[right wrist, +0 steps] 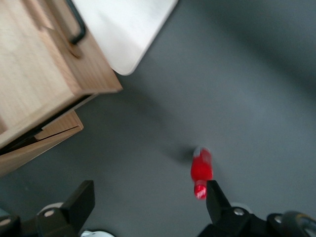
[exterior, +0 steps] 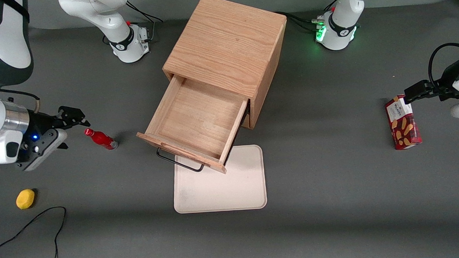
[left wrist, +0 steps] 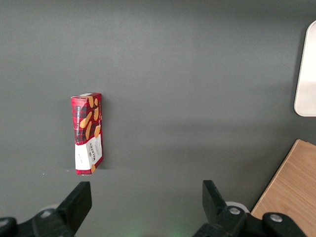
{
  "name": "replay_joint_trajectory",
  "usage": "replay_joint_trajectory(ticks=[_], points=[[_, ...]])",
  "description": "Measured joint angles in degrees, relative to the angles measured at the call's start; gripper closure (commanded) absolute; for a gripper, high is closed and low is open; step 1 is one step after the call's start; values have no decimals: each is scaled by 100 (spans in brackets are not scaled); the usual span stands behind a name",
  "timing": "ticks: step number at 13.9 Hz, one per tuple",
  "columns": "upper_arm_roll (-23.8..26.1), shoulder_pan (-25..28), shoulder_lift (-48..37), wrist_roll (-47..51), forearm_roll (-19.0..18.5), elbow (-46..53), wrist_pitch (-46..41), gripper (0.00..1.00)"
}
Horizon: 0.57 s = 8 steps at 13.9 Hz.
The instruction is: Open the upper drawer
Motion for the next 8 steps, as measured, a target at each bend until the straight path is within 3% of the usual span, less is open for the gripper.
replay_joint_trajectory(ticks=[3,6,8], points=[[-314,2,-189,1246,-84,-379,47,0],[-355,17,-212,2277,-493,-406,51,0],[-354,42,-286,2710,-517,-407,77,0]])
